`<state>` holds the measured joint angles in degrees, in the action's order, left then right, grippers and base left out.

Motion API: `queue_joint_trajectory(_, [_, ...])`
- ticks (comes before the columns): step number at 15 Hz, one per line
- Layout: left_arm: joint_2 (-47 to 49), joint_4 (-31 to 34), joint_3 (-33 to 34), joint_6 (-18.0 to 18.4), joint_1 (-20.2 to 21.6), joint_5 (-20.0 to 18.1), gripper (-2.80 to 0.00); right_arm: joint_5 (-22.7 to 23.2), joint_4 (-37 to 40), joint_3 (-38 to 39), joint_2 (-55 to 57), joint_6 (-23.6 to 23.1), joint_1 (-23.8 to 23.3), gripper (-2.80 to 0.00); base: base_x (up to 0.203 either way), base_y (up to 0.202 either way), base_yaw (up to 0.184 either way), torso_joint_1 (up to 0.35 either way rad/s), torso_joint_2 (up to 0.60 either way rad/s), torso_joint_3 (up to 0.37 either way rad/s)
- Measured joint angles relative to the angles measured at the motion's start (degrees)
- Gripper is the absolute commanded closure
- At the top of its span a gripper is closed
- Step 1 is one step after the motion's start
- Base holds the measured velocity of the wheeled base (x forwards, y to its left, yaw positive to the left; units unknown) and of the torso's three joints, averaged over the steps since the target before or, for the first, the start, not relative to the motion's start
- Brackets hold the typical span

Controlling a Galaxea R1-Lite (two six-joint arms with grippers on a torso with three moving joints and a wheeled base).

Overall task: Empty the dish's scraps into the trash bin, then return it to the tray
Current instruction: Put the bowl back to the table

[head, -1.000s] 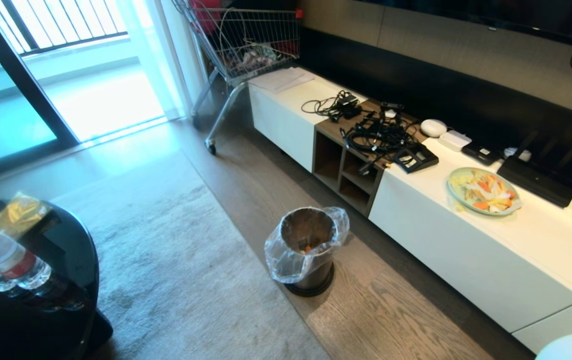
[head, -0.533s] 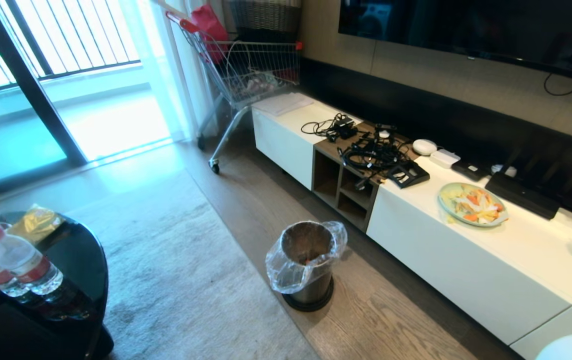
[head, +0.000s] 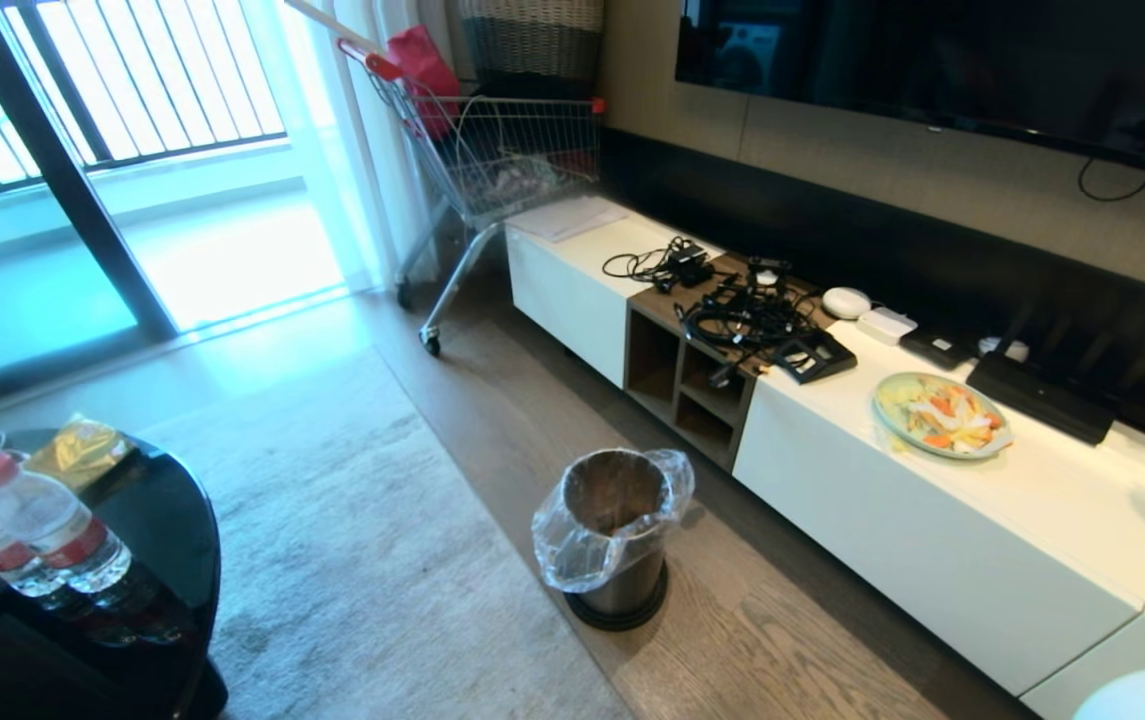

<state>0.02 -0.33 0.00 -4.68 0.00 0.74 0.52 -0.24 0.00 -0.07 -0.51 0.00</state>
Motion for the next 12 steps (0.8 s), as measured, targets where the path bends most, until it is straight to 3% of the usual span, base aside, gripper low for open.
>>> queue_joint_trajectory(12, [0.0, 0.0, 0.0, 0.1, 0.0, 0.0, 0.0, 0.0, 0.0, 0.0, 0.0, 0.0, 0.0, 0.0, 0.0, 0.0, 0.0, 0.001, 0.0, 0.002])
